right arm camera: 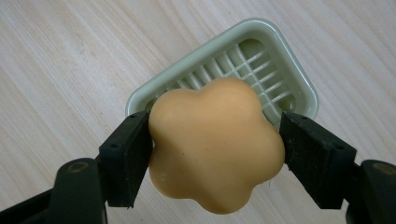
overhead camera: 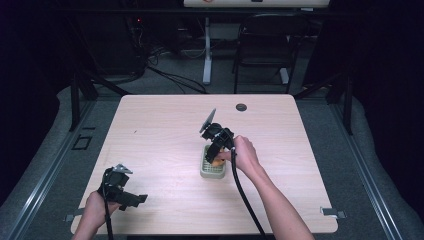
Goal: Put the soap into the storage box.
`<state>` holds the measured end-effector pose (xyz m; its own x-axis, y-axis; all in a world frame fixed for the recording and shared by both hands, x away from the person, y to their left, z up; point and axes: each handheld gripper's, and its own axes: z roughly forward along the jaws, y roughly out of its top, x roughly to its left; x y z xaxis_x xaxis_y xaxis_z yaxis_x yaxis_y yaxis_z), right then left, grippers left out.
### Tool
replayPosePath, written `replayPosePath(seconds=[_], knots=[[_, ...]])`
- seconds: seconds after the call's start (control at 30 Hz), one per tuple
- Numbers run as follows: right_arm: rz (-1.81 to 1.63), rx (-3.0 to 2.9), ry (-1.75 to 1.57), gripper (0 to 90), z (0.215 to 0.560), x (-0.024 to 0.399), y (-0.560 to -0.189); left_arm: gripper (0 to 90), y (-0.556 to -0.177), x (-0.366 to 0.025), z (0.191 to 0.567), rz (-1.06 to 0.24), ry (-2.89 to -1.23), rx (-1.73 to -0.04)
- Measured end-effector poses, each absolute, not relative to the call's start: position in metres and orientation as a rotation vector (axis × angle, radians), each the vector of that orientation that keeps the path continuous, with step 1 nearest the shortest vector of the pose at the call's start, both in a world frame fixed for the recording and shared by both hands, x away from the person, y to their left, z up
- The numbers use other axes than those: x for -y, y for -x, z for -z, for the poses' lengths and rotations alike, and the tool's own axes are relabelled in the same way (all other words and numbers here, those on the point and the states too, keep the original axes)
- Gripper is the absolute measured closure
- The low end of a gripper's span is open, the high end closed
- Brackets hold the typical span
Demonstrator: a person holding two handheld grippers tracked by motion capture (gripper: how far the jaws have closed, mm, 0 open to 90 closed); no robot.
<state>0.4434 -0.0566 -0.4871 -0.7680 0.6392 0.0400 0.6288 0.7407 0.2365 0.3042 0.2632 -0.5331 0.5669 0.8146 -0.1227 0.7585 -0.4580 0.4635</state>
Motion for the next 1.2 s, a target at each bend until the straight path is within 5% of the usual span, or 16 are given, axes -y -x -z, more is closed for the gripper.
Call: replayPosePath(seconds=[1.2], knots=[[-0.251,-2.932,-1.032,26.8,0.516,0.046,-0.457,0.1,-0.304,-0.264,0.533,-0.152,-2.335,-1.257]])
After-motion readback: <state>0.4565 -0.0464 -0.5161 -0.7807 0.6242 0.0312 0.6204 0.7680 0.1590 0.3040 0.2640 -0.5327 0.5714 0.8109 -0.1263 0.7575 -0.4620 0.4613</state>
